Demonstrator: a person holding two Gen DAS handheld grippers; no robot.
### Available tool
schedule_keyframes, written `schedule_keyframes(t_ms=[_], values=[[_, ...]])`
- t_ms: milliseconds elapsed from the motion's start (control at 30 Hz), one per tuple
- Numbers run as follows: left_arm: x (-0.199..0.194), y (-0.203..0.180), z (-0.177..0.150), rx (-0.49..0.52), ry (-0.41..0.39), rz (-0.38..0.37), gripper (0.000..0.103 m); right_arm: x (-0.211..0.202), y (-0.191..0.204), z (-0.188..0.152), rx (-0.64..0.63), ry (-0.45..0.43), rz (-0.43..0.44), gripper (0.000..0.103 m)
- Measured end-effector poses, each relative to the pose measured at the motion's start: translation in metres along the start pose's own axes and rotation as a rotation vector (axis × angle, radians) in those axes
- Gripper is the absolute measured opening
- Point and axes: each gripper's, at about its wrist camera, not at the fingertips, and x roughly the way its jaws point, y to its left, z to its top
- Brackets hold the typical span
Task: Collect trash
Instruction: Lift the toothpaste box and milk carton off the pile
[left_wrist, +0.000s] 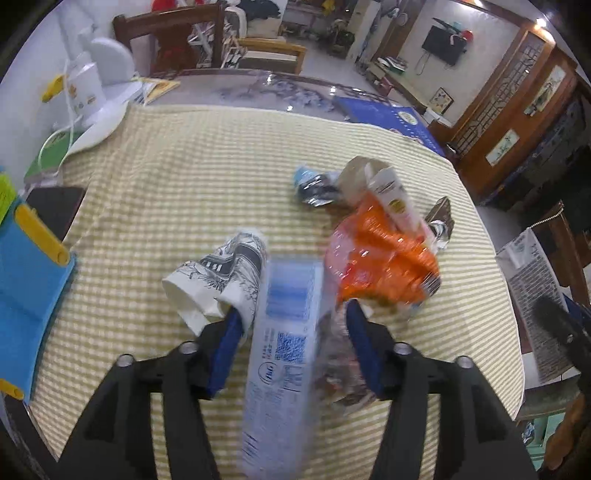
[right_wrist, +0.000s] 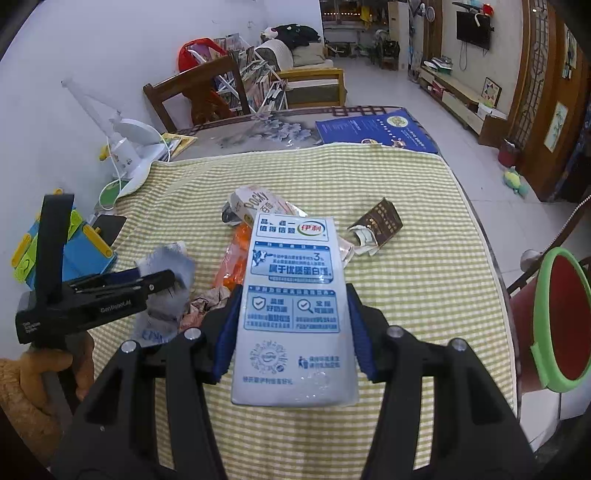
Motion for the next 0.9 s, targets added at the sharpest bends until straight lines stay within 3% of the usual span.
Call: schedule_keyframes(t_ms=[533, 633, 700, 900], values=[[0.023, 0.033, -0.053, -0.040, 0.152, 0.080, 0.069, 0.003, 0.007, -0.012, -0.001, 0.035, 0.025, 0.052], [0.031, 0.027, -0.059, -0.009, 0.179, 0.089, 0.067, 0.003, 0.010, -0.014, -0.007, 0.039, 0.028, 0.052], [0.036, 0.024, -0.065, -0.007, 0.204, 0.089, 0.051, 0.003, 0.011, -0.016, -0.008, 0.041, 0.029, 0.052], [0.015, 0.018, -0.073, -0.026, 0.148, 0.077, 0.048, -0.005, 0.009, -0.017, 0.000, 0.019, 0.029, 0.052]])
